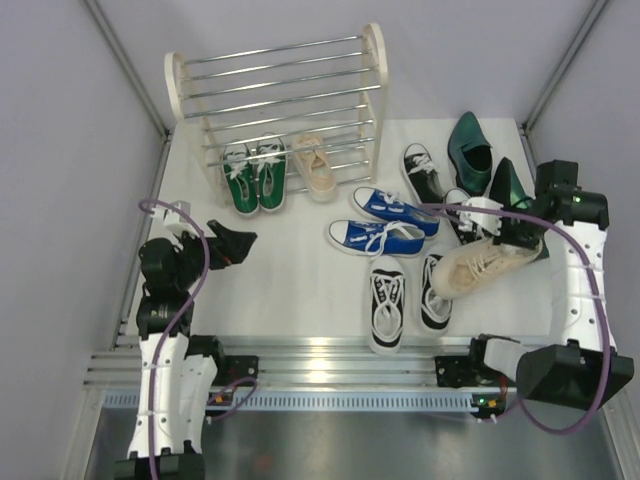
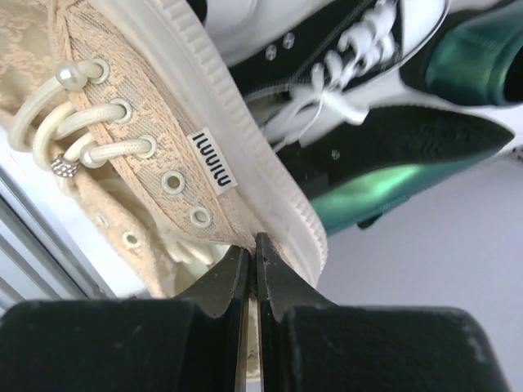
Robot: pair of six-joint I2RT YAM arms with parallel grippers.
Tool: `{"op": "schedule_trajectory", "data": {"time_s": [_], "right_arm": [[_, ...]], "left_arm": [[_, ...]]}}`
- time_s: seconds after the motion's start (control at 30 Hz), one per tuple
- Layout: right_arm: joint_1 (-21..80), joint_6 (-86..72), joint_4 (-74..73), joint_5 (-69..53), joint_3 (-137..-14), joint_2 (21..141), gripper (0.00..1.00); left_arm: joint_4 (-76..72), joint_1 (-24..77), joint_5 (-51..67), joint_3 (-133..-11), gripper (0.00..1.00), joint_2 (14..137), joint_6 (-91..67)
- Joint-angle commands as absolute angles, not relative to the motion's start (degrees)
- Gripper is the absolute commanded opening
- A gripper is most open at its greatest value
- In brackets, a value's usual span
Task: Place and organize the shoes onto the shoe shelf
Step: Pick up the shoe.
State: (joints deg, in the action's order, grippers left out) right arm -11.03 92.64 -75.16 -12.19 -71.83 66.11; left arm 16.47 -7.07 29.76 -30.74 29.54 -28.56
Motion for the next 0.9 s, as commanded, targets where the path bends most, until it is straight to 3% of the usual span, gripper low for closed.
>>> {"op": "schedule_trajectory", "data": {"time_s": [0.0, 0.17, 0.3, 0.43, 0.57, 0.63, 0.87], "right_arm": [[-8.53, 81.49, -85.78, -28.44, -80.13, 65.83, 0.00], [7.27, 57.35, -76.32, -35.24, -85.52, 67.67, 0.00], [21.32, 33.09, -53.74, -36.20, -80.69, 70.47, 0.00], [22.85, 14.01, -44.40, -37.45, -83.92, 80.49, 0.00], [28.20, 4.25, -39.66, -25.80, -87.54, 85.25, 0.00], [32.07, -2.51, -38.50, -21.90, -87.36, 85.87, 0.00], [35.33, -13.79, -33.67, -26.10, -83.77, 86.57, 0.00]], "left_arm": [[9.59, -7.29, 36.73, -30.76, 0.98, 30.32, -31.72], [6.95, -6.86, 41.22, -31.73, 0.97, 33.22, -37.17], [4.75, -3.35, 39.30, -32.95, 0.97, 36.12, -41.57], [4.75, 6.83, 30.10, -35.06, 0.97, 38.84, -41.40], [4.75, 18.77, 19.45, -36.03, 0.98, 40.51, -42.71], [4.22, 21.52, 14.53, -35.86, 0.98, 41.30, -43.77], [3.25, 26.37, 6.34, -34.54, 0.98, 45.70, -48.16]]}}
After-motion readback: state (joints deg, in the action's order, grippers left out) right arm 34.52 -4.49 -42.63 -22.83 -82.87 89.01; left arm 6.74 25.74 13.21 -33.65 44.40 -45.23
